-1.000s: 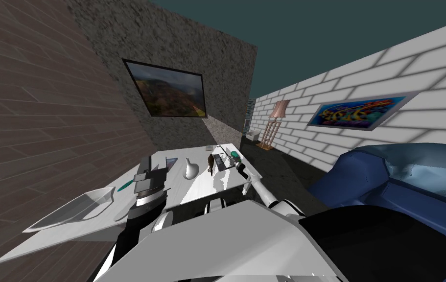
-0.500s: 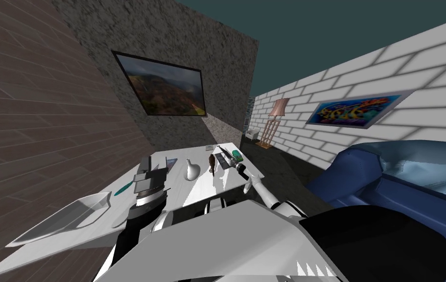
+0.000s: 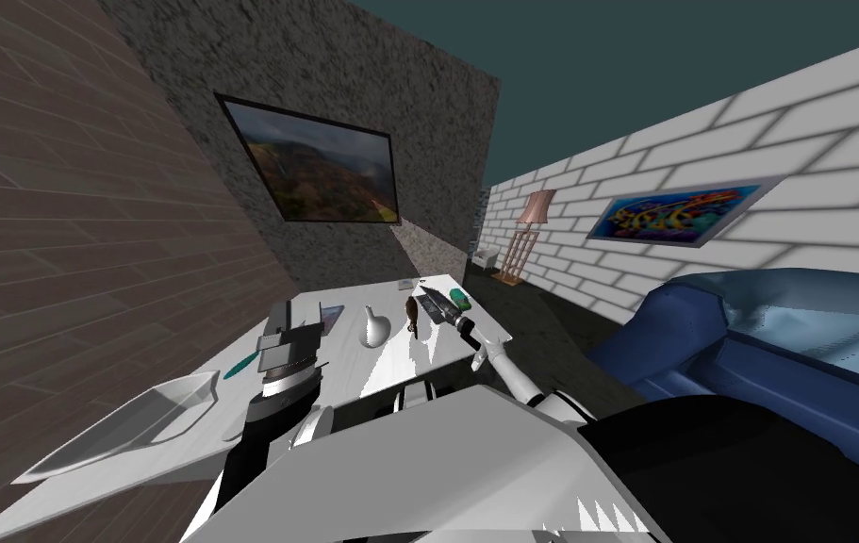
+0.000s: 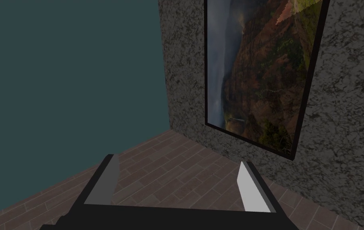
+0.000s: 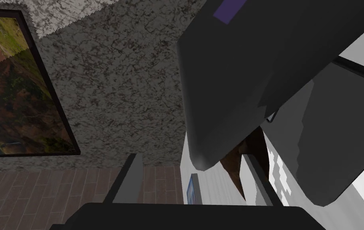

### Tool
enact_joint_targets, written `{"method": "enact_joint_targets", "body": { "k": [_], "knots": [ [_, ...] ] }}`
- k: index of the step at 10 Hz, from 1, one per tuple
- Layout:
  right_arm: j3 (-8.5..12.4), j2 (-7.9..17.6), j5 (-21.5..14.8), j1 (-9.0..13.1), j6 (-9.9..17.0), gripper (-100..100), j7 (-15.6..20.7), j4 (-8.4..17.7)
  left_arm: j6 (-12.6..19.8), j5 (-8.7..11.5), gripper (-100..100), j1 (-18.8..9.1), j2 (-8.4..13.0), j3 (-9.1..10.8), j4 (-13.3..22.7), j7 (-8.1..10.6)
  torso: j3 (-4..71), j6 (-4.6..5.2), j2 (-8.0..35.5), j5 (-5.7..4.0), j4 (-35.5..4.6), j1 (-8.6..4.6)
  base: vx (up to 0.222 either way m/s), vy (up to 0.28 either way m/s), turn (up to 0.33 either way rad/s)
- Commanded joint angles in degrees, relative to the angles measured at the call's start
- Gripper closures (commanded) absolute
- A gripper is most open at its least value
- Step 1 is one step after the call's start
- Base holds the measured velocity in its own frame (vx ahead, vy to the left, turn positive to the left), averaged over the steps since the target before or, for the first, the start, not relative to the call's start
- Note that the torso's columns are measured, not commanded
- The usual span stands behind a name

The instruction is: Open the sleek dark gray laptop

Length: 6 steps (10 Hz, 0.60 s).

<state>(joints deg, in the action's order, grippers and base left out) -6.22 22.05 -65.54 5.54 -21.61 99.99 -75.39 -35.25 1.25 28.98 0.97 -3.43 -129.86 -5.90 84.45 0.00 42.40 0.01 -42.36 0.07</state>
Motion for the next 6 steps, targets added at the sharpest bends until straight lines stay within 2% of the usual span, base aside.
{"method": "enact_joint_targets", "body": {
  "k": [1, 6],
  "knots": [
    [-0.3, 2.3, 0.2, 1.7, 0.2, -100, -3.2, 0.6, 0.0, 0.0, 0, 0.0, 0.0, 0.0, 0.0, 0.0, 0.0, 0.0, 0.0, -0.01, 0.0, -0.08, -0.042, 0.03, 0.028],
    [-0.9, 8.2, 0.7, 5.3, 0.5, -100, -9.4, 1.7, 0.0, 0.0, 0, 0.0, 0.0, 0.0, 0.0, 0.0, 0.1, -0.02, 0.0, 0.03, 0.0, -0.02, -0.049, 0.043, 0.036]
  ]
}}
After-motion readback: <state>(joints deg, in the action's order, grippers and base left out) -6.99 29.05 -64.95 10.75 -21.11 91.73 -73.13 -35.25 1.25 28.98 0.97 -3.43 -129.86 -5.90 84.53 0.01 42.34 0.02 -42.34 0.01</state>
